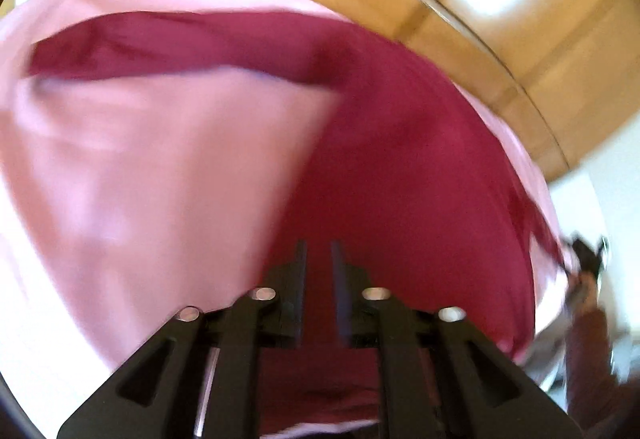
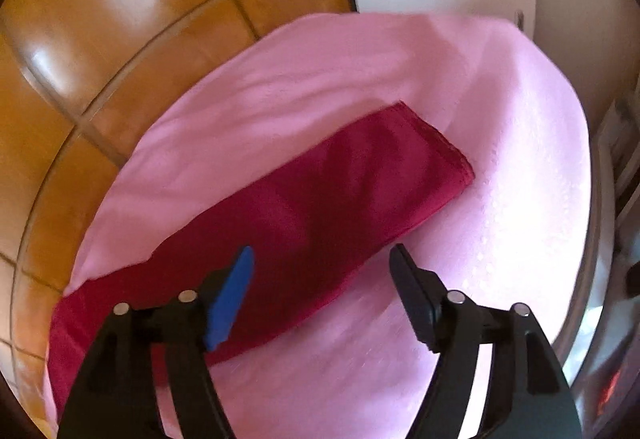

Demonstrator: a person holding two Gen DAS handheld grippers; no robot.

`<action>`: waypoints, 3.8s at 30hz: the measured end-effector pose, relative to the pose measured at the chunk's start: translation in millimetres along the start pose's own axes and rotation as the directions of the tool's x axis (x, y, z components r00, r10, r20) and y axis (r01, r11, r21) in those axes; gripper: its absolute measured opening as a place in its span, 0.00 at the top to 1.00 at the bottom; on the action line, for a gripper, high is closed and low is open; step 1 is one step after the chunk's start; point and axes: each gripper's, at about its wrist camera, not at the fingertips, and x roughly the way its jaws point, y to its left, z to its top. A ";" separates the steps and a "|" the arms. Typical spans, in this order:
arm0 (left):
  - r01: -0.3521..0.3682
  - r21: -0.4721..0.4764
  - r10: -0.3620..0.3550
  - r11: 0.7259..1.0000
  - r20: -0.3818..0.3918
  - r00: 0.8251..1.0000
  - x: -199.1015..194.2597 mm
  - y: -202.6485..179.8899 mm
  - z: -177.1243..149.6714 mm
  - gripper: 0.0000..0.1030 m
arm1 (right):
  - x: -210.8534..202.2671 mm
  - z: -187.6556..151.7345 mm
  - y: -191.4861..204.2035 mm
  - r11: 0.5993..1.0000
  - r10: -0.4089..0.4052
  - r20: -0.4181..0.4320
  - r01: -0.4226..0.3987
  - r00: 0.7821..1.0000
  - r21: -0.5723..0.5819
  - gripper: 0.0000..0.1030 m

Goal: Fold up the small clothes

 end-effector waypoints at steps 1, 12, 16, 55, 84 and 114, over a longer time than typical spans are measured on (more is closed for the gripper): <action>-0.025 -0.044 0.026 0.999 0.035 0.999 -7.1 14.9 4.8 0.48 | -5.2 -2.7 7.9 1.000 0.010 0.005 -0.010 1.000 -0.014 0.25; -0.147 -0.410 0.252 0.900 0.216 0.943 -41.3 167.9 64.0 0.45 | -48.2 -162.8 224.6 0.761 0.371 -0.262 -0.453 0.891 -0.465 0.19; -0.160 -0.461 0.287 0.873 0.220 0.932 -33.5 197.3 87.6 0.45 | -51.9 -245.7 286.6 0.593 0.374 -0.400 -0.547 0.837 -0.590 0.19; -0.492 -0.349 0.575 0.798 0.195 0.795 -31.9 189.8 169.4 0.91 | -31.6 -347.5 307.4 0.436 0.310 -0.374 -0.480 0.874 -0.761 0.05; 0.241 0.217 -0.210 0.946 -0.155 0.965 -5.2 -4.3 -57.3 0.98 | -84.0 -254.5 120.2 0.674 0.172 -0.427 -0.422 0.888 -0.606 0.92; 0.053 0.118 -0.054 0.992 0.007 0.999 -10.2 -13.4 -3.4 0.63 | 26.4 5.3 25.3 0.987 0.081 -0.076 -0.070 0.994 0.144 0.95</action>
